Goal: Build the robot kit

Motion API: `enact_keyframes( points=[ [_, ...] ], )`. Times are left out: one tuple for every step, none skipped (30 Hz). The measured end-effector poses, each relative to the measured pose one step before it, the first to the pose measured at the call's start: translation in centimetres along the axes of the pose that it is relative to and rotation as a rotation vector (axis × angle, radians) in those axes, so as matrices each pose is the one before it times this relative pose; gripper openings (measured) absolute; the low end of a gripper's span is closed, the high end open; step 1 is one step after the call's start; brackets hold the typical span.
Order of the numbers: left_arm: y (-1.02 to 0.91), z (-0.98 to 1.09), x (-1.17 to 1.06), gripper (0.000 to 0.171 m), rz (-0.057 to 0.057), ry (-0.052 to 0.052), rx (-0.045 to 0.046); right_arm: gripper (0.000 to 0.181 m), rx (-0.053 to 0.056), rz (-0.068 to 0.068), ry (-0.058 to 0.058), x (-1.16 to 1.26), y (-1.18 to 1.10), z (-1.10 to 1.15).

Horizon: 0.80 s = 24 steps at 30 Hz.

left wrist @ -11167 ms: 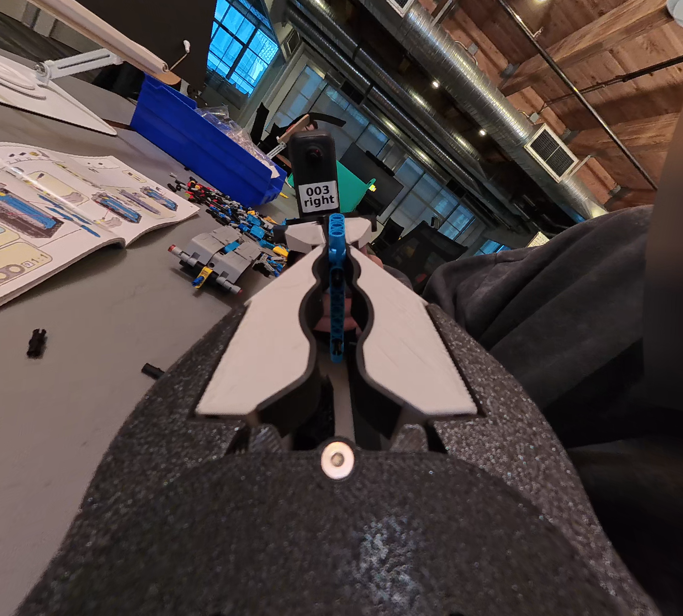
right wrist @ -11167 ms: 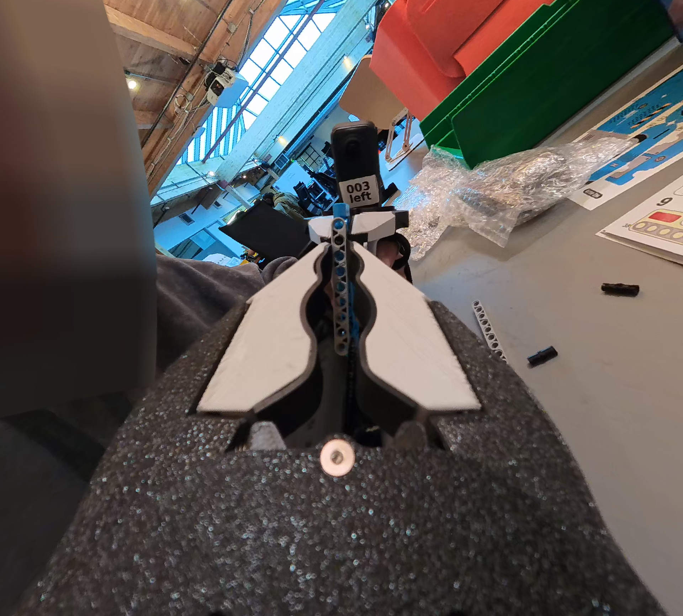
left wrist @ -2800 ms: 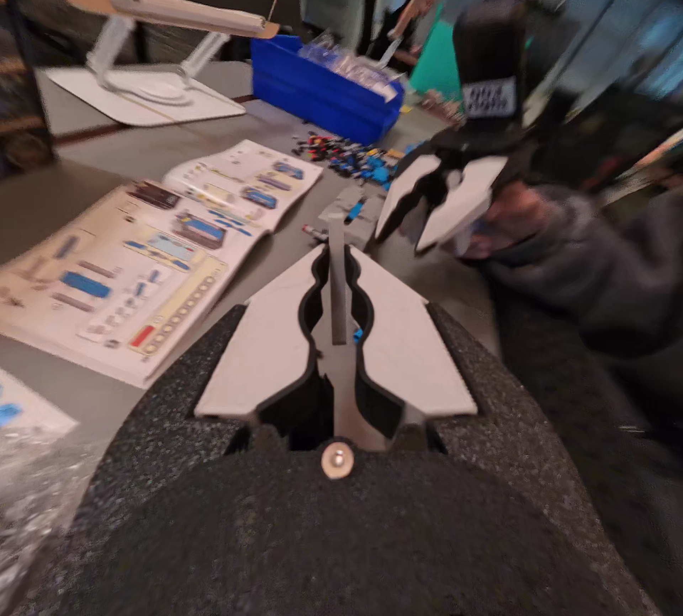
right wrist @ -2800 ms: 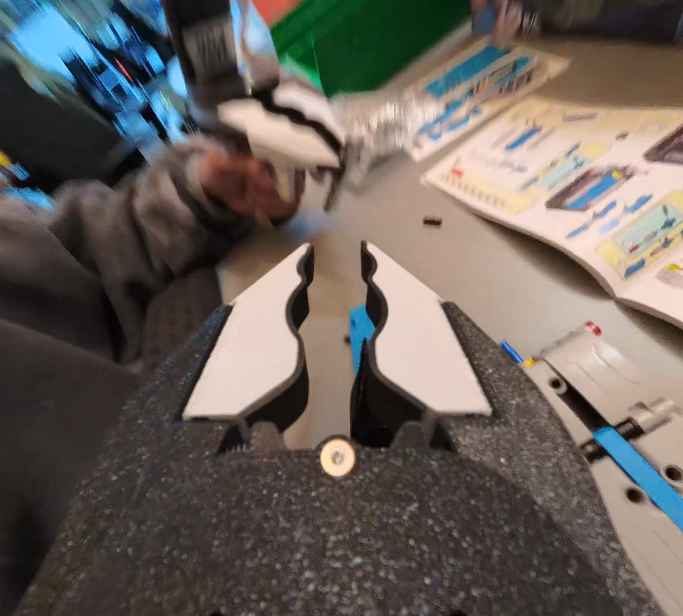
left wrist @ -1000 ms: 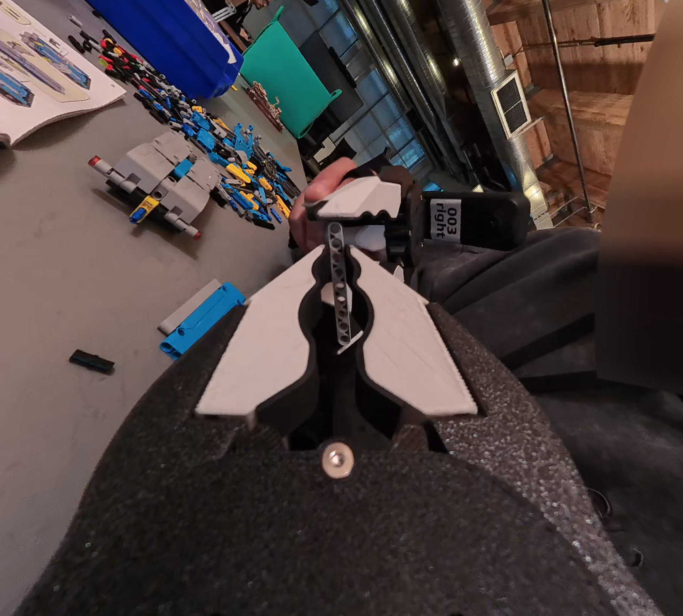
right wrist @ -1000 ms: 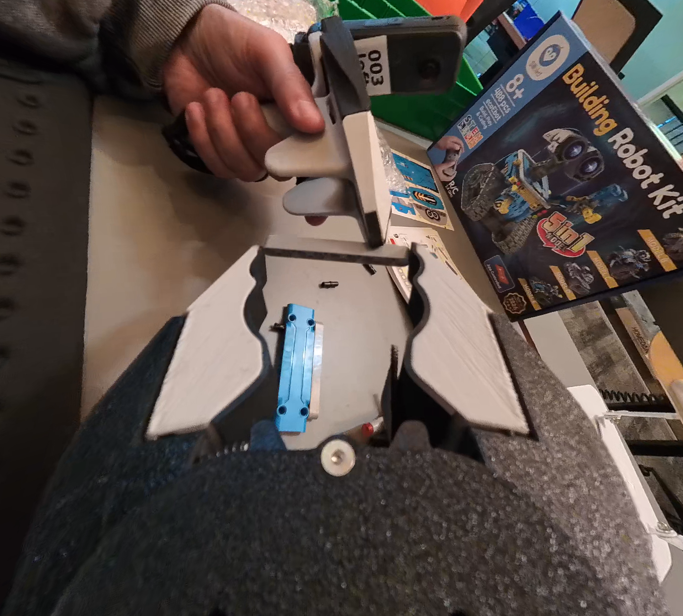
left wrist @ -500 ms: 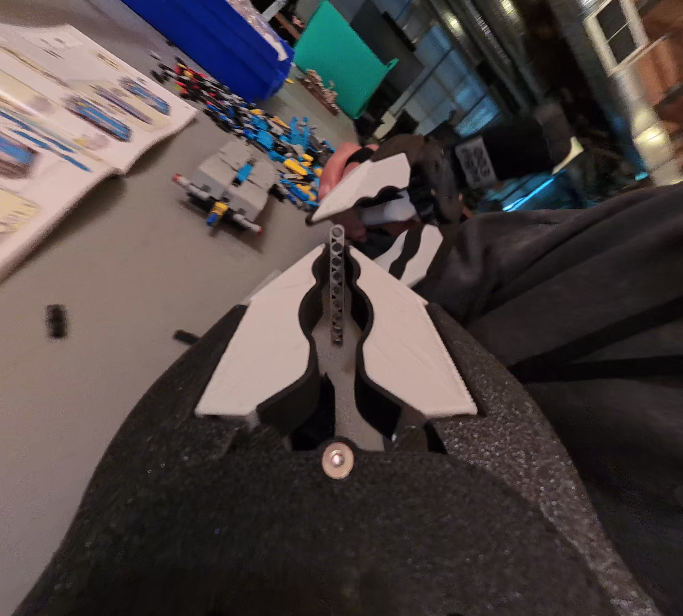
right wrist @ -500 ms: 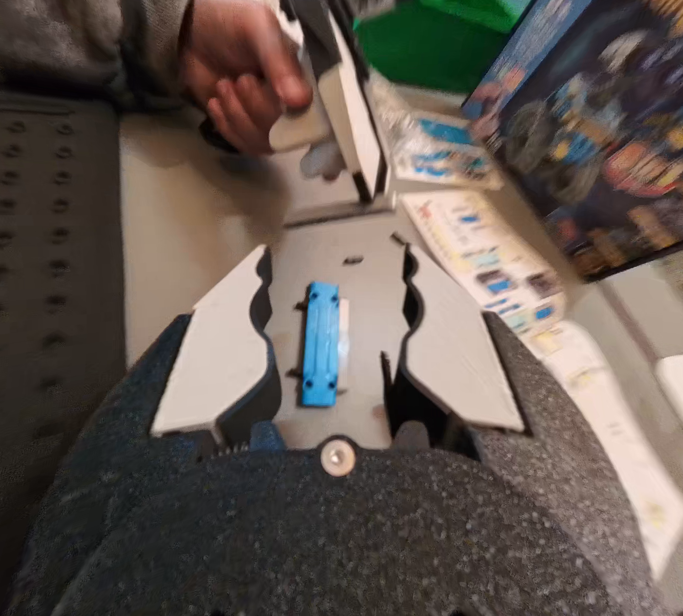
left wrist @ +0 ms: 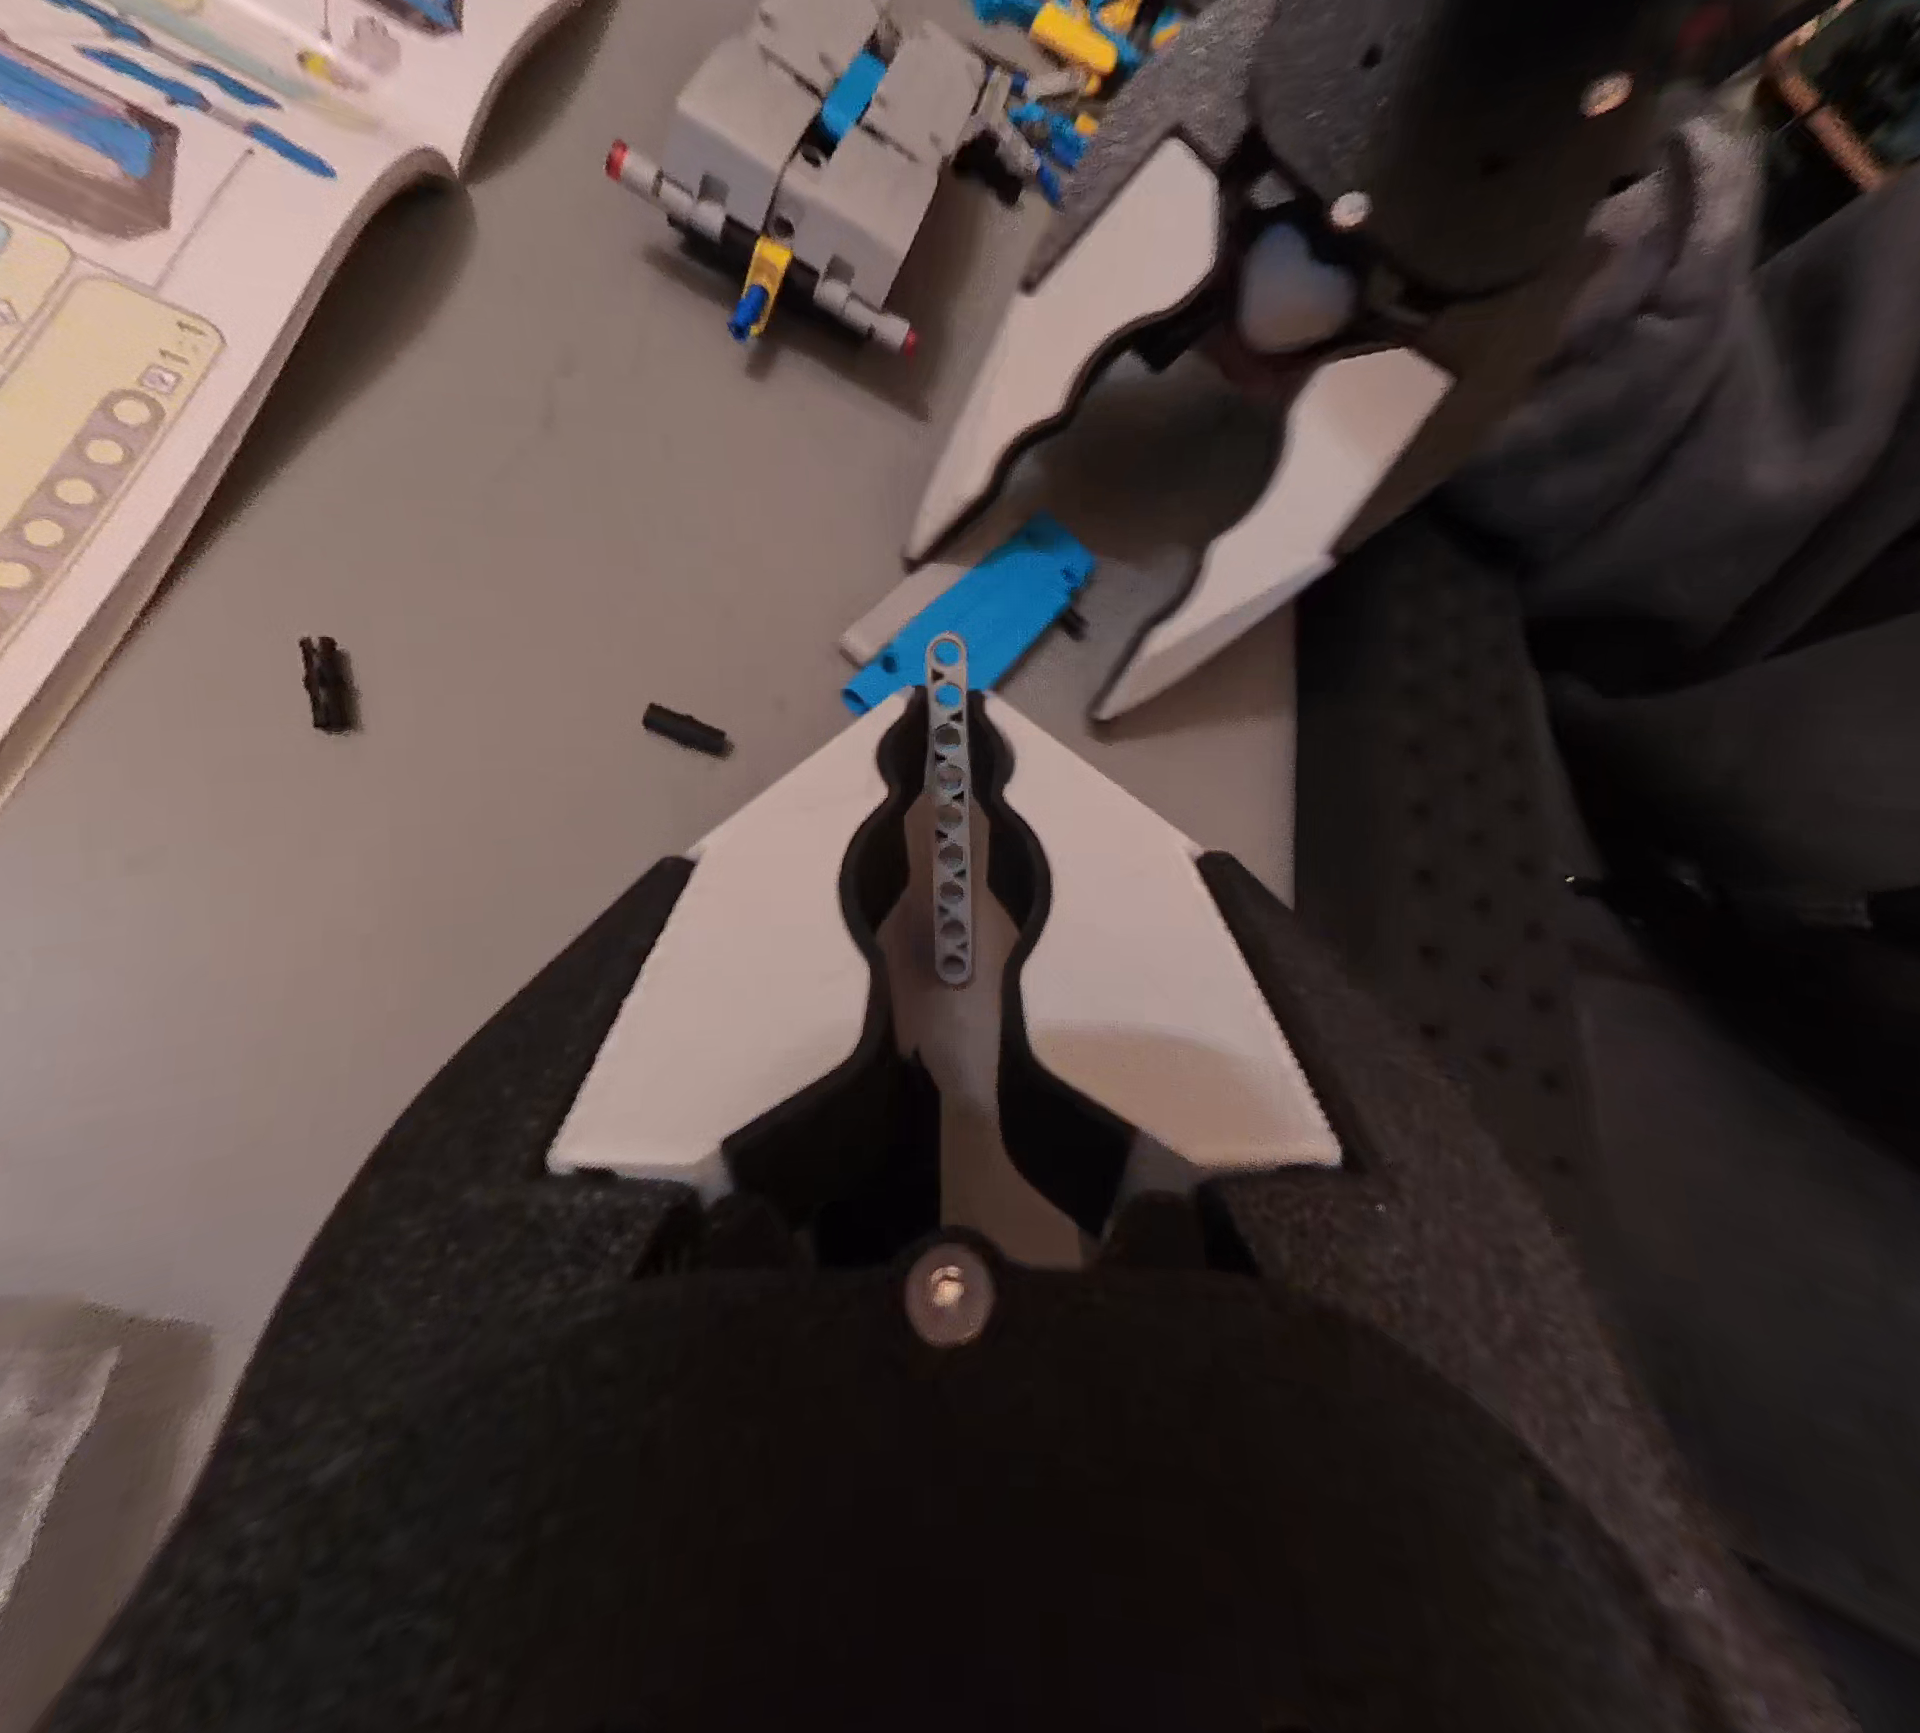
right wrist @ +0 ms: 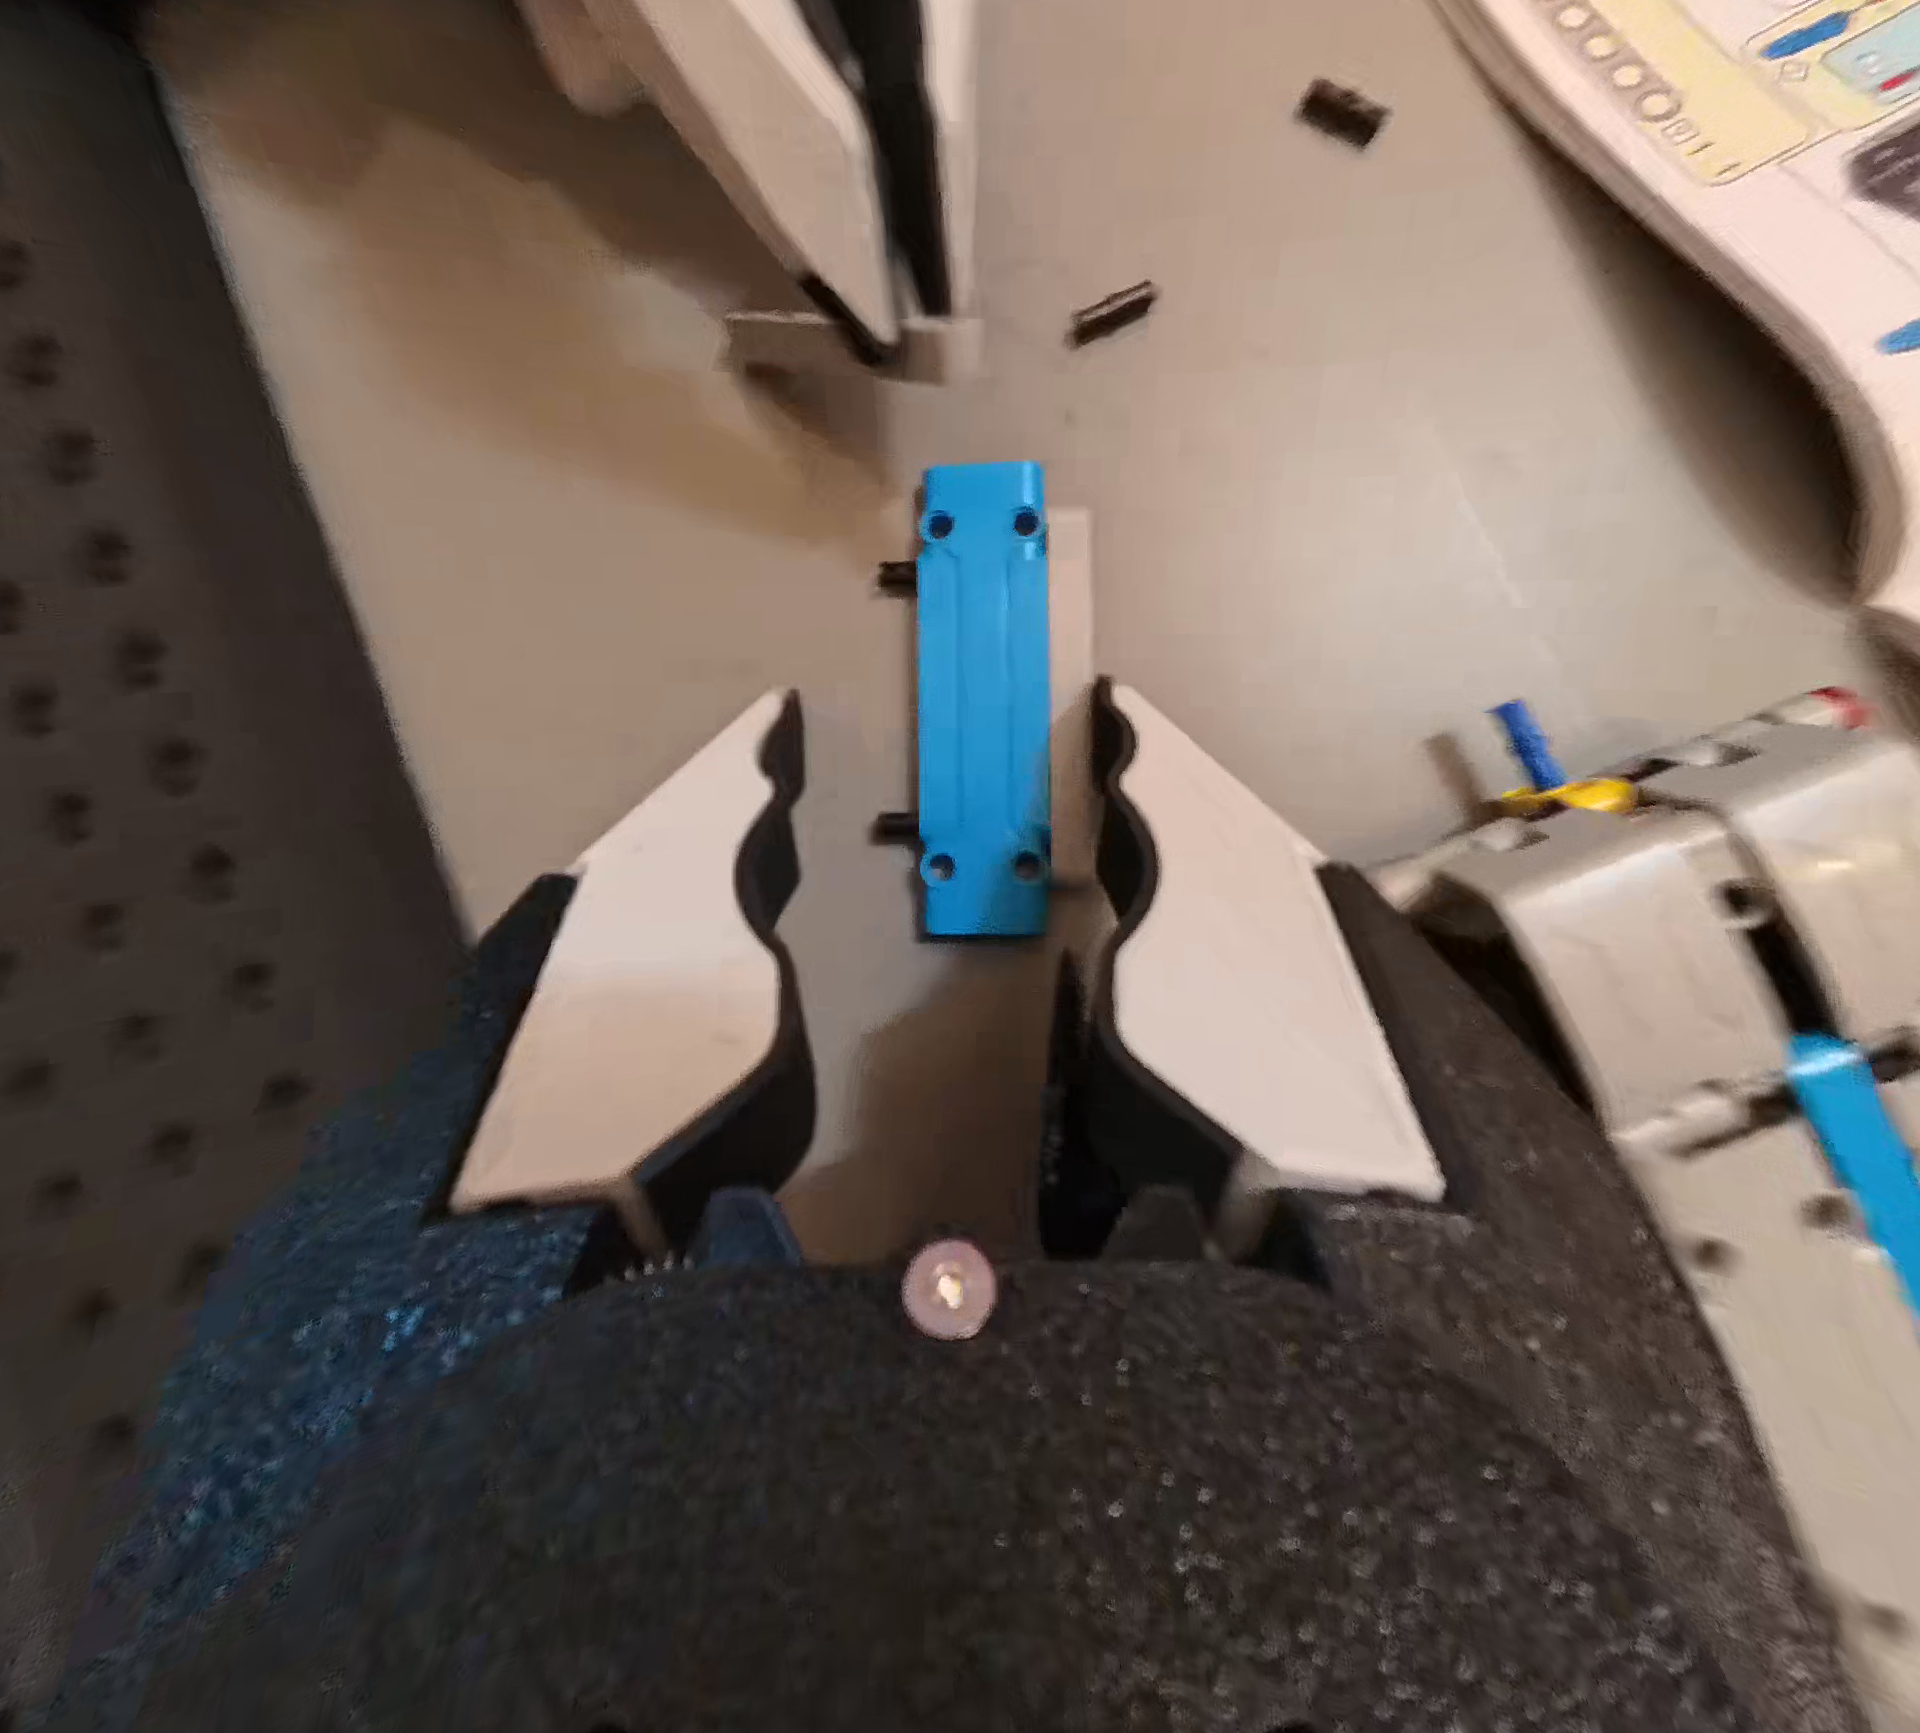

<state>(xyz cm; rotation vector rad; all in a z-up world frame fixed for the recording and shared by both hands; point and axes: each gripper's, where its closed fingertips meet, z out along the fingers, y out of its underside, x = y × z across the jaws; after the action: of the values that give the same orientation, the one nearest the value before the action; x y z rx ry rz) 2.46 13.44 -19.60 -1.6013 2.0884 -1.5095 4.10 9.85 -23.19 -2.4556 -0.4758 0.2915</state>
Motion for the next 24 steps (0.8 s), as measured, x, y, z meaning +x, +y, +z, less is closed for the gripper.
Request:
enact_keyframes(
  points=[
    [0.432, 0.166, 0.045, 0.006, 0.0062, -0.0040, -0.02668, 0.039, 0.0064, 0.0224, -0.0478, -1.230, 0.077, -0.139],
    [0.527, 0.173, 0.295, 0.006, 0.0065, 0.0109, -0.03314, 0.040, 0.0117, 0.0249, -0.0685, -1.415, 0.074, -0.103],
    [0.446, 0.195, 0.143, 0.006, 0.0088, -0.0007, -0.02633, 0.041, 0.0172, 0.0251, -0.0414, -0.883, 0.019, -0.001],
    [0.542, 0.225, 0.004, 0.006, 0.0057, -0.0090, -0.03220, 0.042, 0.0101, 0.0095, -0.0012, -0.158, 0.142, 0.046],
    [0.457, 0.269, -0.004, 0.006, 0.0107, -0.0100, -0.02677, 0.040, 0.0065, -0.0040, 0.0176, 0.146, 0.106, 0.030],
    [0.260, 0.260, 0.080, 0.006, 0.0128, -0.0051, -0.01467, 0.044, 0.0011, -0.0017, -0.0003, -0.229, -0.040, 0.028],
    [0.142, 0.251, 0.122, 0.006, 0.0068, 0.0005, -0.00921, 0.051, -0.0112, 0.0018, 0.0097, -0.236, -0.076, 0.066],
    [0.018, 0.162, 0.088, 0.006, -0.0008, 0.0022, -0.00061, 0.061, -0.0139, 0.0008, 0.0297, -0.190, -0.147, 0.084],
    [-0.004, 0.070, 0.060, 0.006, -0.0042, 0.0047, 0.00099, 0.061, -0.0029, -0.0012, 0.0293, -0.392, -0.270, 0.094],
    [-0.024, -0.053, -0.018, 0.006, -0.0027, 0.0013, 0.00129, 0.057, 0.0039, 0.0203, 0.0430, -0.163, -0.324, 0.086],
    [-0.146, -0.164, -0.076, 0.006, -0.0027, -0.0030, 0.00753, 0.057, 0.0026, 0.0409, 0.0503, 0.046, -0.191, 0.121],
    [-0.245, -0.237, 0.017, 0.006, -0.0066, 0.0037, 0.01322, 0.058, -0.0185, 0.0423, 0.0474, 0.061, 0.261, 0.222],
    [-0.339, -0.278, 0.034, 0.006, -0.0109, 0.0060, 0.01803, 0.062, -0.0323, 0.0136, 0.0371, -0.131, 0.548, 0.358],
    [-0.453, -0.305, -0.133, 0.006, -0.0125, -0.0040, 0.02541, 0.061, 0.0025, -0.0235, 0.0563, 0.011, -0.031, 0.070],
    [-0.538, -0.341, -0.103, 0.006, -0.0156, 0.0002, 0.03206, 0.062, -0.0165, -0.0237, 0.0478, -0.041, 0.166, 0.145],
    [-0.712, -0.378, -0.009, 0.006, -0.0196, 0.0096, 0.04267, 0.052, -0.0001, -0.0128, 0.0121, -0.434, -0.116, 0.006],
    [-0.929, -0.445, 0.110, 0.006, -0.0179, 0.0168, 0.05658, 0.044, 0.0002, 0.0090, -0.0095, -0.545, -0.087, 0.044],
    [-0.987, -0.466, 0.372, 0.006, -0.0089, 0.0289, 0.05928, 0.039, -0.0021, 0.0000, -0.0015, -0.144, -0.024, -0.001],
    [-0.990, -0.444, 0.344, 0.006, -0.0028, 0.0221, 0.05708, 0.035, -0.0001, -0.0010, -0.0052, 0.040, -0.023, 0.001],
    [-0.936, -0.413, 0.222, 0.006, -0.0016, 0.0110, 0.05470, 0.034, 0.0022, 0.0014, -0.0096, 0.199, -0.036, -0.014],
    [-0.917, -0.383, 0.263, 0.006, -0.0024, 0.0135, 0.05487, 0.033, 0.0045, 0.0039, 0.0140, 0.676, -0.047, -0.045],
    [-0.926, -0.341, 0.349, 0.006, -0.0065, 0.0199, 0.05716, 0.033, 0.0158, -0.0061, 0.0372, 1.101, -0.227, -0.188],
    [-0.933, -0.311, 0.227, 0.006, -0.0144, 0.0151, 0.06027, 0.033, 0.0367, 0.0044, 0.0299, 1.153, -0.652, -0.379],
    [-0.886, -0.297, 0.281, 0.006, -0.0166, 0.0223, 0.06138, 0.033, 0.0700, 0.0219, 0.0219, 1.182, -1.318, -0.679]
  ],
)
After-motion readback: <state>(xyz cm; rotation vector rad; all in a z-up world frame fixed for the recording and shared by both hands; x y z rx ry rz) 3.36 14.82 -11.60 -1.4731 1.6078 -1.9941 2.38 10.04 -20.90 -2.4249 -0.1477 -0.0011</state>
